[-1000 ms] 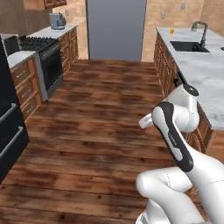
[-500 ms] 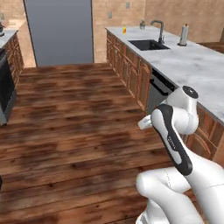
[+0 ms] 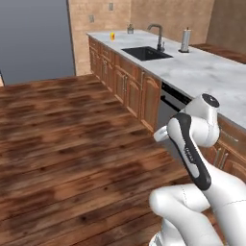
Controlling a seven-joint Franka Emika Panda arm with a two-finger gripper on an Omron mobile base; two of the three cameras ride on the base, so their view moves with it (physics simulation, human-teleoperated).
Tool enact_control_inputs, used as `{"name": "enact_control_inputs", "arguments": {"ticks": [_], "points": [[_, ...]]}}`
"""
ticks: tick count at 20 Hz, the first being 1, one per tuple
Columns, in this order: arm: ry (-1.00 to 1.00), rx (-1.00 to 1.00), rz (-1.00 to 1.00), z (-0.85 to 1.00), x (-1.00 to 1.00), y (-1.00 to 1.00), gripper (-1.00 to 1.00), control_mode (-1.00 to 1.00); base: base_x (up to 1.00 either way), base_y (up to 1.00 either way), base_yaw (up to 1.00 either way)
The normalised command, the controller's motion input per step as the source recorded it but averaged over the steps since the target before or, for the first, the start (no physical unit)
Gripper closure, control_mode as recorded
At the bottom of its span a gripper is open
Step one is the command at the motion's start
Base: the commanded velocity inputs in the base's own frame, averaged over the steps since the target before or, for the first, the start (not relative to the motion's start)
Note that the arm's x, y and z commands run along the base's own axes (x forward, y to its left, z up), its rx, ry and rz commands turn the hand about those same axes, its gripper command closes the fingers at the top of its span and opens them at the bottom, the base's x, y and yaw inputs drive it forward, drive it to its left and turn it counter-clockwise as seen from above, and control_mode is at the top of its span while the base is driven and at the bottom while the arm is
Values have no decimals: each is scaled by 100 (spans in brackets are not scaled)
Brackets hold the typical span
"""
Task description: Place the pitcher and cup on the dining counter for serving.
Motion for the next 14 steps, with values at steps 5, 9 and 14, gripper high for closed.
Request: {"name": "enact_control_inputs", "arguments": {"ticks": [5, 9, 14], "points": [[0, 0, 0, 0, 0, 0, -100, 100, 100, 59, -39], [0, 0, 0, 0, 0, 0, -100, 100, 100, 67, -42], [0, 0, 0, 0, 0, 0, -100, 100, 100, 81, -45]]}}
